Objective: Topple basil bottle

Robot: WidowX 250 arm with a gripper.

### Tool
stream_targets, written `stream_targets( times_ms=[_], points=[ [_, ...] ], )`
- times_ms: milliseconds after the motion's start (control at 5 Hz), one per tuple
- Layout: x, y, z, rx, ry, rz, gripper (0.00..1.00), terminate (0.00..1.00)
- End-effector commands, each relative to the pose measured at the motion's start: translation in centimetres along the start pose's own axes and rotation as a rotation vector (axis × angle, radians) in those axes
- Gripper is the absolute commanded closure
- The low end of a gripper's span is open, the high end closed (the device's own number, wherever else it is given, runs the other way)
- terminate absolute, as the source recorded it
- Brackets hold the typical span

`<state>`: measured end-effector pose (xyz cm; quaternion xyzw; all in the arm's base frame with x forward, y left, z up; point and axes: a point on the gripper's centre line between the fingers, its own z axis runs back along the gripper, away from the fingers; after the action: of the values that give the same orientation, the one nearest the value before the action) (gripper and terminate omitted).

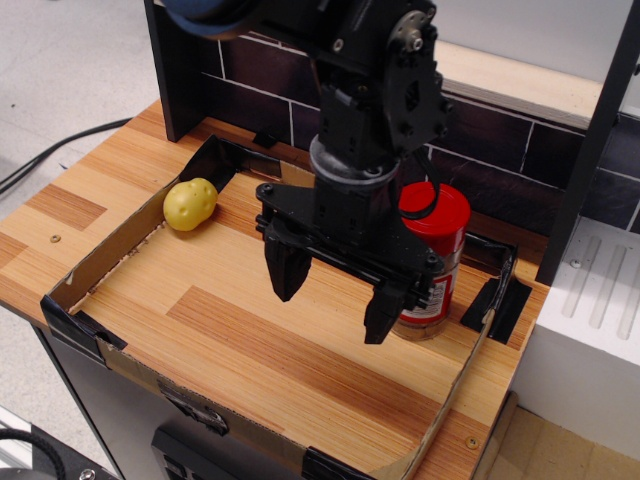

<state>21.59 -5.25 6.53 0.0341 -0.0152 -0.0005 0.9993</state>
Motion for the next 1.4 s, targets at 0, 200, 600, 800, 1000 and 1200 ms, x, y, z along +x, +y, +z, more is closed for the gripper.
stream_targets(
  times_ms=[0, 200, 600, 800, 1000, 1200],
  points=[
    [0.0, 0.0, 0.0, 0.0, 0.0, 0.0, 0.0, 0.0],
    [0.4, -0.3, 0.6, 0.007, -0.053, -0.196, 0.0, 0.0],
    [1.7, -0.8, 1.1, -0.02, -0.075, -0.65, 0.0, 0.0],
    [2.5, -0.8, 1.7, -0.036, -0.058, -0.686, 0.0, 0.0],
    [3.1, -0.5, 2.2, -0.028, -0.085, -0.683, 0.0, 0.0],
    [4.1, 0.0, 2.6, -0.024, -0.059, -0.666, 0.0, 0.0]
  ],
)
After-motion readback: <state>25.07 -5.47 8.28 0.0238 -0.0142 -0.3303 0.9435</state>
